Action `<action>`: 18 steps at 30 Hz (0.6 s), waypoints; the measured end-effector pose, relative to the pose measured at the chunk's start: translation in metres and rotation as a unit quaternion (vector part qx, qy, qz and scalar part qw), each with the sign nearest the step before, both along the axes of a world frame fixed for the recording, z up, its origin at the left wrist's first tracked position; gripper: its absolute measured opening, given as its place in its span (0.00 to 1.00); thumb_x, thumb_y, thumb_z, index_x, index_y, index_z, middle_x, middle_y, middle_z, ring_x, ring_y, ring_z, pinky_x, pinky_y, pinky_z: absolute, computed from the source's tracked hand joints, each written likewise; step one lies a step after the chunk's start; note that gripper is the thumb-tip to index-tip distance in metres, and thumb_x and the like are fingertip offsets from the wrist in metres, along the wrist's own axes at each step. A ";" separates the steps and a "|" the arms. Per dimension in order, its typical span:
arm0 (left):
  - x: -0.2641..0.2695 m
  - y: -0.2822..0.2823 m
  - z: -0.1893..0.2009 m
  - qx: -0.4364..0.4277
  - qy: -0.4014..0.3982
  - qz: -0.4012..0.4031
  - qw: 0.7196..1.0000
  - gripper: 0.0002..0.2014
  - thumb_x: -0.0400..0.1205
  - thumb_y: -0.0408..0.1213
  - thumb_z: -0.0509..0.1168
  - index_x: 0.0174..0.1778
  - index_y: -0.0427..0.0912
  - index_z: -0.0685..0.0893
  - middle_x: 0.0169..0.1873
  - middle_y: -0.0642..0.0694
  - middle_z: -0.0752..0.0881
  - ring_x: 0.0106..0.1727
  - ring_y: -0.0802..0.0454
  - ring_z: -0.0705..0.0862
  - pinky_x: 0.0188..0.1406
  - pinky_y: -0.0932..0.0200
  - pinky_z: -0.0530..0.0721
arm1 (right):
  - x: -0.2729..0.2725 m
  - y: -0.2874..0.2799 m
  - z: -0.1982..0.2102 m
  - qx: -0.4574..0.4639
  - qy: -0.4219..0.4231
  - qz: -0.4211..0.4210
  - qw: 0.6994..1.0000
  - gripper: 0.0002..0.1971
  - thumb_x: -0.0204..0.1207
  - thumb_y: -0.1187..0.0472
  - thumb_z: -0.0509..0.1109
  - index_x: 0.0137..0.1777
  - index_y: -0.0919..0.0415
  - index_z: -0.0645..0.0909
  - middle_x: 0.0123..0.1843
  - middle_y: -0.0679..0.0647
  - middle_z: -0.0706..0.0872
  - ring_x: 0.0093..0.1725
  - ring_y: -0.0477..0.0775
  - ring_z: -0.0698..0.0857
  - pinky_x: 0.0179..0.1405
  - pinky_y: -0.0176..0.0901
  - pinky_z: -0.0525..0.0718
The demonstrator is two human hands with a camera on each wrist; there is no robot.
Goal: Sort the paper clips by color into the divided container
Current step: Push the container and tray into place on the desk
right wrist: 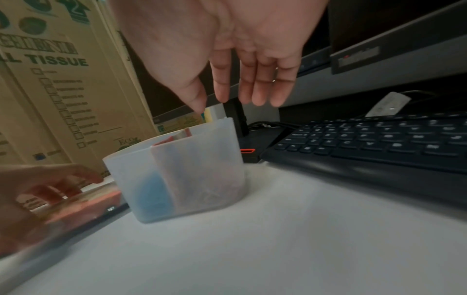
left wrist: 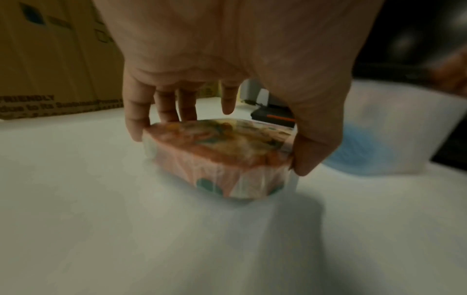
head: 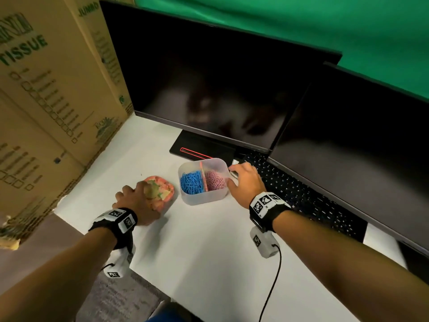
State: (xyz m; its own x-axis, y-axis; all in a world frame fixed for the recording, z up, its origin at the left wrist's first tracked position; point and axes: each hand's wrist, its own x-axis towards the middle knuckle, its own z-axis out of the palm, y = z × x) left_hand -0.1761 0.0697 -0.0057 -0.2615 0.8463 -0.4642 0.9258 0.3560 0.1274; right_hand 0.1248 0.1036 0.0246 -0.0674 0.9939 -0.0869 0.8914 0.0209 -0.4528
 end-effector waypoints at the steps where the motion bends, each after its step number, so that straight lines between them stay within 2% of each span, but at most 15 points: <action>1: -0.002 0.003 0.006 0.015 -0.018 0.011 1.000 0.52 0.57 0.59 0.76 0.76 0.58 0.57 0.65 0.40 0.69 0.66 0.35 0.70 0.62 0.41 0.79 | 0.005 -0.001 -0.001 -0.002 0.002 -0.003 1.000 0.20 0.78 0.51 0.66 0.70 0.51 0.76 0.66 0.53 0.77 0.68 0.56 0.74 0.70 0.51 0.75; 3: -0.003 0.010 0.021 0.059 -0.052 0.022 0.997 0.52 0.57 0.56 0.77 0.76 0.56 0.59 0.66 0.38 0.69 0.66 0.33 0.69 0.62 0.40 0.78 | 0.012 -0.001 0.000 -0.011 0.014 -0.011 1.000 0.20 0.78 0.50 0.66 0.69 0.52 0.76 0.65 0.53 0.77 0.67 0.56 0.75 0.69 0.51 0.76; 5: 0.002 0.021 0.038 0.120 -0.076 -0.004 0.990 0.51 0.57 0.53 0.79 0.75 0.54 0.61 0.66 0.36 0.70 0.65 0.32 0.70 0.63 0.41 0.77 | 0.014 -0.001 0.001 -0.013 0.029 -0.014 0.999 0.20 0.78 0.50 0.66 0.69 0.51 0.76 0.65 0.52 0.77 0.66 0.56 0.77 0.66 0.52 0.78; 9: 0.035 0.042 0.066 0.185 -0.118 -0.135 0.966 0.51 0.54 0.53 0.79 0.74 0.56 0.64 0.66 0.40 0.69 0.66 0.35 0.69 0.64 0.41 0.77 | 0.007 0.002 0.017 -0.005 0.069 0.015 0.997 0.21 0.78 0.54 0.66 0.71 0.49 0.73 0.68 0.49 0.76 0.62 0.53 0.80 0.62 0.50 0.81; 11: 0.057 0.050 0.075 0.175 -0.102 -0.205 0.958 0.51 0.52 0.55 0.78 0.73 0.56 0.63 0.66 0.43 0.68 0.66 0.38 0.68 0.63 0.41 0.78 | 0.000 0.007 0.026 0.004 0.073 0.046 0.996 0.23 0.77 0.57 0.66 0.73 0.48 0.72 0.71 0.48 0.74 0.63 0.52 0.80 0.64 0.50 0.81; 13: 0.075 0.056 0.077 0.150 -0.070 -0.251 0.954 0.53 0.52 0.57 0.77 0.74 0.57 0.61 0.67 0.45 0.67 0.66 0.40 0.67 0.62 0.41 0.78 | -0.004 0.012 0.032 0.010 0.071 0.076 0.995 0.26 0.76 0.57 0.66 0.74 0.47 0.70 0.73 0.48 0.73 0.67 0.54 0.78 0.65 0.51 0.80; 18: 0.096 0.063 0.071 0.090 -0.008 -0.294 0.952 0.54 0.54 0.59 0.78 0.76 0.57 0.60 0.66 0.46 0.66 0.67 0.41 0.67 0.62 0.41 0.77 | -0.005 0.019 0.032 -0.072 0.025 0.128 0.989 0.41 0.70 0.58 0.71 0.80 0.39 0.56 0.80 0.52 0.64 0.76 0.61 0.70 0.72 0.59 0.76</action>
